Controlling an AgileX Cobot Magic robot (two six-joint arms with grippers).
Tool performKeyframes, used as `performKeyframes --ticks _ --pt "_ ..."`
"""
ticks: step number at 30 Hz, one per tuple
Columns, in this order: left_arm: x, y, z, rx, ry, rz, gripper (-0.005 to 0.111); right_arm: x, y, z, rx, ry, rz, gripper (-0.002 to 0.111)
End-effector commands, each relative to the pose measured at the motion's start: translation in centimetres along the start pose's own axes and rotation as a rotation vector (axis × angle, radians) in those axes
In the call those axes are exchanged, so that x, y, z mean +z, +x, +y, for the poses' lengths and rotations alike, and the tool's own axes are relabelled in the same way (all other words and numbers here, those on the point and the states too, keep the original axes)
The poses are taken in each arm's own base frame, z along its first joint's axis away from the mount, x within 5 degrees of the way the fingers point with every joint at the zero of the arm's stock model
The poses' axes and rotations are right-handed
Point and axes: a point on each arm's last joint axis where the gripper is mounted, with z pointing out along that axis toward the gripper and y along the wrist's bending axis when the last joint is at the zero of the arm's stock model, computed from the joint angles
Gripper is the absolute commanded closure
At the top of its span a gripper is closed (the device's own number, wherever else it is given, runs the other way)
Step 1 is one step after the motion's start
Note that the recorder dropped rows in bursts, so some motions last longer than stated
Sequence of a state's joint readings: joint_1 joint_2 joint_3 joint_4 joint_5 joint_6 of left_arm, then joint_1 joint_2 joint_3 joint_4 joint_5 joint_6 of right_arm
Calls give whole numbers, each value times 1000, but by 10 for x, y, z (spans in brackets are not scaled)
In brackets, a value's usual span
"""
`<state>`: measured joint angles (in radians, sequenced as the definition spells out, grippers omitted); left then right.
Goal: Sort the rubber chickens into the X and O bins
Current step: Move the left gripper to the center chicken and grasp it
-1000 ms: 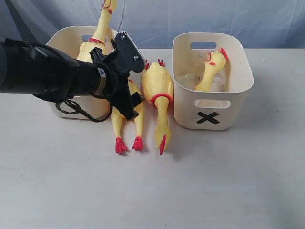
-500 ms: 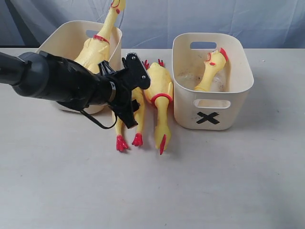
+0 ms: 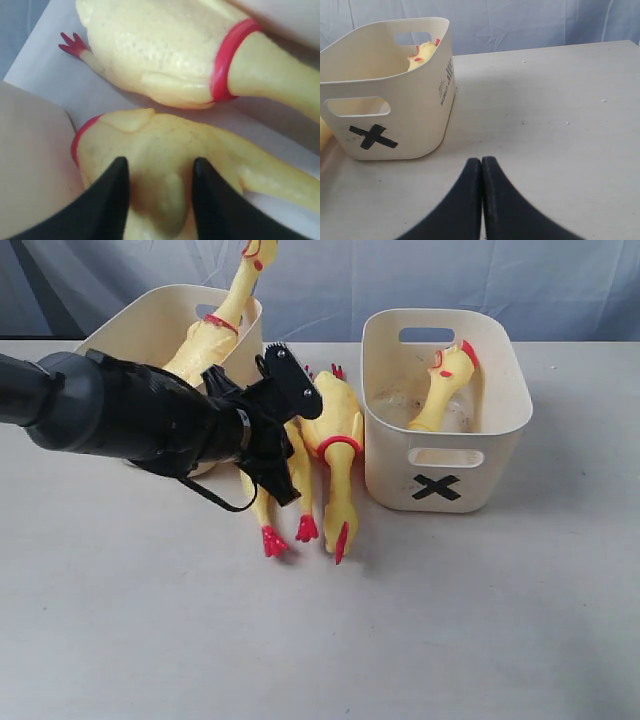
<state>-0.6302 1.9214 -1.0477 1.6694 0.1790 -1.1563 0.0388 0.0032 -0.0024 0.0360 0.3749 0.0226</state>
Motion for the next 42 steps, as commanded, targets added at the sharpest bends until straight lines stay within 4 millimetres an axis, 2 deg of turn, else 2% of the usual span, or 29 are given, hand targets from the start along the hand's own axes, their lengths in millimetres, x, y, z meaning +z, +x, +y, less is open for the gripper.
performKeyframes --ticks 1,10,14,17,18,21,22,23,25,28,29,30,34,36,38,40,42 --pt "-29 -21 7 -36 -47 -74 107 0 0 0 -4 -3 -13 108" --pt "-76 -43 29 -112 -94 -202 107 0 0 0 -2 -4 -10 108" --pt "-77 -48 19 -76 15 -255 105 0 0 0 -4 -3 -10 108" --pt "-62 -46 4 72 97 -258 92 0 0 0 -4 -3 -10 108" --pt "-55 -43 -1 123 95 -238 83 0 0 0 -4 -3 -10 108" --pt "-36 -34 -8 270 11 -147 51 0 0 0 -4 -3 -10 108" --pt "-29 -29 -9 300 -35 -98 45 0 0 0 -4 -3 -10 108" --pt "-24 -25 -10 302 -81 -37 45 0 0 0 -4 -3 -13 108" --pt "-13 -13 -10 345 -131 123 48 0 0 0 -4 -3 -13 108" --pt "2 9 -15 486 -43 400 58 0 0 0 -4 -3 -13 108" --pt "6 11 -17 502 -4 443 60 0 0 0 -4 -3 -13 108" --pt "7 8 -19 469 20 437 62 0 0 0 -4 -3 -13 108" --pt "14 -14 -26 373 79 233 62 0 0 0 -4 -3 -13 108" --pt "18 -14 -28 374 85 226 65 0 0 0 -4 -3 -13 108" --pt "21 -6 -28 395 78 297 82 0 0 0 -4 -3 -13 108" --pt "25 4 -26 417 66 376 106 0 0 0 -4 -3 -13 108" --pt "26 8 -27 409 65 410 106 0 0 0 -4 -3 -13 108"
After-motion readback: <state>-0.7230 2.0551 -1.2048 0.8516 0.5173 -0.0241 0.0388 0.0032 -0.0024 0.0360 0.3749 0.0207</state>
